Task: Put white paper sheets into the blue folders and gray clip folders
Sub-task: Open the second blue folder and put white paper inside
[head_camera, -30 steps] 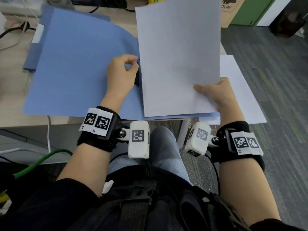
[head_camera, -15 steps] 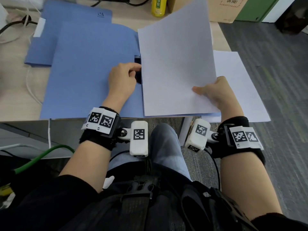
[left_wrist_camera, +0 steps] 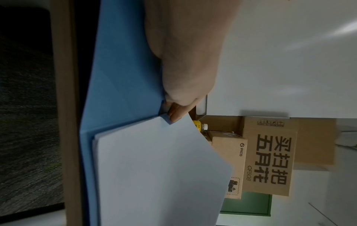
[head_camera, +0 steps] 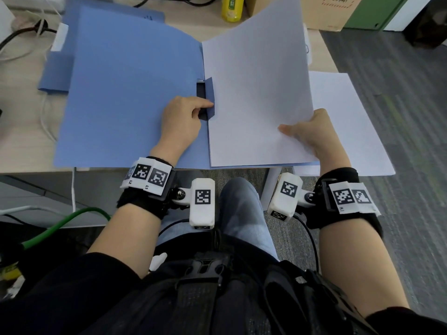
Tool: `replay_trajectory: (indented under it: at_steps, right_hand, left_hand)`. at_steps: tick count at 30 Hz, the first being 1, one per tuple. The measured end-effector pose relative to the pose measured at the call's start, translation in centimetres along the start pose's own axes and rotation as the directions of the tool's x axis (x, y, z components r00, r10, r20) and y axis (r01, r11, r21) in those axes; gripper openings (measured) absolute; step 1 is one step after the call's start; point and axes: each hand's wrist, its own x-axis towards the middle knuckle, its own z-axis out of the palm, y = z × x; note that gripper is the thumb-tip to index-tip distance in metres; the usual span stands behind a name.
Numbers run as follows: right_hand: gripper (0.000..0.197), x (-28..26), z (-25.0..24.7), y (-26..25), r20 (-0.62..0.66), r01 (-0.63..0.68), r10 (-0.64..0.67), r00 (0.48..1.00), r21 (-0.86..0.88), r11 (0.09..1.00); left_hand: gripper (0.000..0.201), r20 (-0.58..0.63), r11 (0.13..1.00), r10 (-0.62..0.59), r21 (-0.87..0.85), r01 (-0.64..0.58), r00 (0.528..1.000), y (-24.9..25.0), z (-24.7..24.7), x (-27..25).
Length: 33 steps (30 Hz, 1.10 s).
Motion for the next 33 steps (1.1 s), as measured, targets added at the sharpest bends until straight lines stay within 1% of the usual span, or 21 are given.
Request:
replay_trajectory:
  at_steps: [4,7,9,12,14,16,17,18,19,20,21,22,24,25,27,28,30,33]
  right_hand:
    - [0.065,0.0,0.2,-0.1,-0.024,0.018,-0.019,1.000,-0.070,0.997]
    - [0.064,-0.1,0.3,-0.2,-0.061,0.046,-0.056,0.997,-0.154,0.987]
    - [0.070,-0.4,0.4,-0.3,-0.098,0.071,-0.094,0.991,-0.223,0.972]
    - [0.087,-0.8,0.5,-0.6,-0.136,0.064,-0.097,0.986,-0.229,0.971]
    - [0.093,-1.2,0.8,-1.0,-0.139,0.081,-0.121,0.983,-0.260,0.962]
    - [0.087,-1.3,1.1,-1.3,-0.148,0.094,-0.154,0.977,-0.353,0.931]
    - [0.078,-1.4,1.4,-1.5,-0.146,0.115,-0.185,0.972,-0.390,0.913]
    - [0.066,-1.6,1.8,-1.7,-0.128,0.174,-0.245,0.961,-0.409,0.896]
    - [0.053,-1.7,2.3,-2.0,-0.080,0.268,-0.327,0.942,-0.410,0.872]
    - [0.042,-2.1,3.0,-2.6,-0.001,0.377,-0.411,0.912,-0.395,0.838]
    - [0.036,-2.4,3.8,-3.1,0.097,0.472,-0.472,0.876,-0.369,0.801]
    - [0.034,-2.9,4.7,-3.7,0.198,0.543,-0.507,0.839,-0.353,0.762]
    - [0.036,-4.0,6.5,-5.0,0.354,0.622,-0.514,0.782,-0.382,0.684]
    - [0.037,-4.4,7.3,-5.5,0.407,0.648,-0.510,0.757,-0.375,0.663]
    - [0.038,-5.1,8.4,-6.3,0.475,0.682,-0.513,0.715,-0.312,0.661]
    - [0.038,-5.5,8.8,-6.6,0.497,0.684,-0.500,0.709,-0.313,0.659]
    - [0.035,-6.0,9.3,-7.1,0.521,0.664,-0.445,0.728,-0.377,0.645]
    - [0.032,-6.6,10.1,-8.0,0.523,0.626,-0.378,0.764,-0.461,0.629]
  left_hand:
    - [0.047,0.085,0.988,0.044,0.146,-0.056,0.995,0.0,0.1,-0.1]
    - [0.047,0.133,0.980,0.064,0.176,-0.087,0.989,0.2,0.0,-0.1]
    - [0.046,0.166,0.975,0.064,0.199,-0.097,0.984,0.5,-0.2,-0.1]
    - [0.042,0.239,0.956,0.061,0.264,-0.125,0.969,1.3,-0.5,0.0]
    - [0.041,0.272,0.939,0.056,0.314,-0.143,0.961,1.7,-0.8,0.0]
    - [0.040,0.297,0.915,0.057,0.366,-0.169,0.953,2.1,-0.9,0.0]
    - [0.039,0.307,0.900,0.060,0.395,-0.185,0.950,2.3,-1.0,0.0]
    - [0.039,0.317,0.883,0.062,0.424,-0.200,0.946,2.4,-1.0,-0.2]
    - [0.039,0.328,0.868,0.060,0.449,-0.212,0.943,2.5,-1.1,-0.3]
    - [0.038,0.341,0.854,0.053,0.471,-0.219,0.939,2.6,-1.2,-0.5]
    - [0.038,0.354,0.842,0.041,0.491,-0.223,0.934,2.7,-1.3,-0.7]
    - [0.038,0.368,0.830,0.029,0.509,-0.228,0.929,2.8,-1.3,-0.8]
    - [0.039,0.393,0.814,0.014,0.530,-0.239,0.920,2.7,-1.4,-1.1]
    - [0.040,0.402,0.819,0.016,0.520,-0.243,0.916,2.6,-1.6,-1.3]
    - [0.040,0.409,0.854,0.039,0.460,-0.243,0.912,2.3,-2.3,-1.6]
    - [0.039,0.406,0.870,0.048,0.433,-0.238,0.912,2.0,-2.8,-1.8]
    - [0.038,0.382,0.882,0.041,0.419,-0.213,0.923,1.4,-3.9,-2.1]
    - [0.036,0.245,0.886,0.010,0.447,-0.122,0.969,0.2,-5.9,-2.6]
